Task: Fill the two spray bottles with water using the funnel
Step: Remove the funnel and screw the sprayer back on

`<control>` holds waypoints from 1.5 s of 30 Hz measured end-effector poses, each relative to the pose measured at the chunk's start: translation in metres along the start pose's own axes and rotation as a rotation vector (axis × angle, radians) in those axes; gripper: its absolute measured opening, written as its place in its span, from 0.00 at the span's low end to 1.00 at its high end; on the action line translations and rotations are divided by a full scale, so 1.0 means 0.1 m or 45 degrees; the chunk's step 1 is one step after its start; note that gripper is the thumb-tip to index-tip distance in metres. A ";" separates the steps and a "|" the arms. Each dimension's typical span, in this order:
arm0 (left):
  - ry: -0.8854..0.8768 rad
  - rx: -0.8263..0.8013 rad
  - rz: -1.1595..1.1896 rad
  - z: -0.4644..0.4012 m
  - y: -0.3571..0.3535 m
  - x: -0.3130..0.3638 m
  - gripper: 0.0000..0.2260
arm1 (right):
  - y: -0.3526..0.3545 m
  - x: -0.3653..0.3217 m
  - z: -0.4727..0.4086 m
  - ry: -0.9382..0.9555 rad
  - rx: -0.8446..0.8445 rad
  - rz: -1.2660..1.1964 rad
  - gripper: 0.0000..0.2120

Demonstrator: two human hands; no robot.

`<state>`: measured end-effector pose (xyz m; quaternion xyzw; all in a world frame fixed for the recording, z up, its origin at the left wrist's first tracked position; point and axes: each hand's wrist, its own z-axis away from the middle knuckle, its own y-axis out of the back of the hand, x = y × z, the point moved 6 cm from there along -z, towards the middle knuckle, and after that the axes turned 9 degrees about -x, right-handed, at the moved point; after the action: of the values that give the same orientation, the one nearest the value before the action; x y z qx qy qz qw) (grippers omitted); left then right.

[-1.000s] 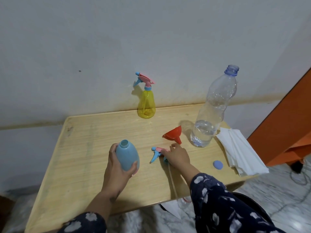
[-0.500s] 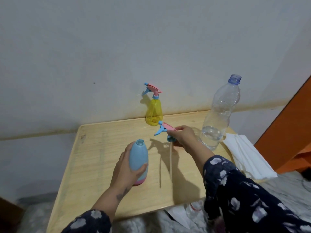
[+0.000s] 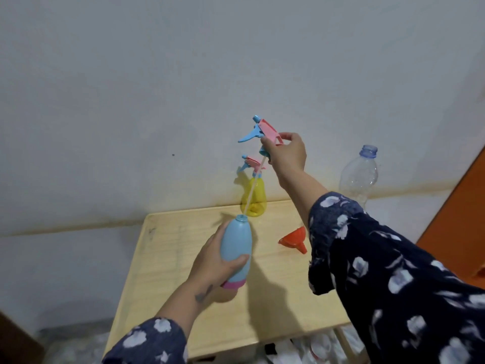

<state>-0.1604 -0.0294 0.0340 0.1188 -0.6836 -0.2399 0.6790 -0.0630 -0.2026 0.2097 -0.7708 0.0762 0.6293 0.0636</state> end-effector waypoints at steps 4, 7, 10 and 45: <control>-0.049 0.018 -0.016 -0.07 0.12 0.19 0.37 | -0.07 -0.11 0.05 0.094 0.008 -0.011 0.16; -0.061 0.020 -0.026 -0.09 0.17 0.25 0.38 | -0.09 -0.20 0.06 0.148 0.031 0.005 0.16; -0.067 0.024 -0.008 -0.11 0.20 0.30 0.38 | -0.10 -0.30 0.02 0.191 0.047 0.034 0.16; -0.238 -0.074 0.281 -0.36 0.27 0.72 0.24 | -0.35 0.13 0.36 0.073 -0.725 0.234 0.24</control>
<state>-0.1237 -0.0479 0.1088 0.0003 -0.7456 -0.1933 0.6377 -0.0883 -0.1614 0.1902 -0.7650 -0.0323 0.6064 -0.2145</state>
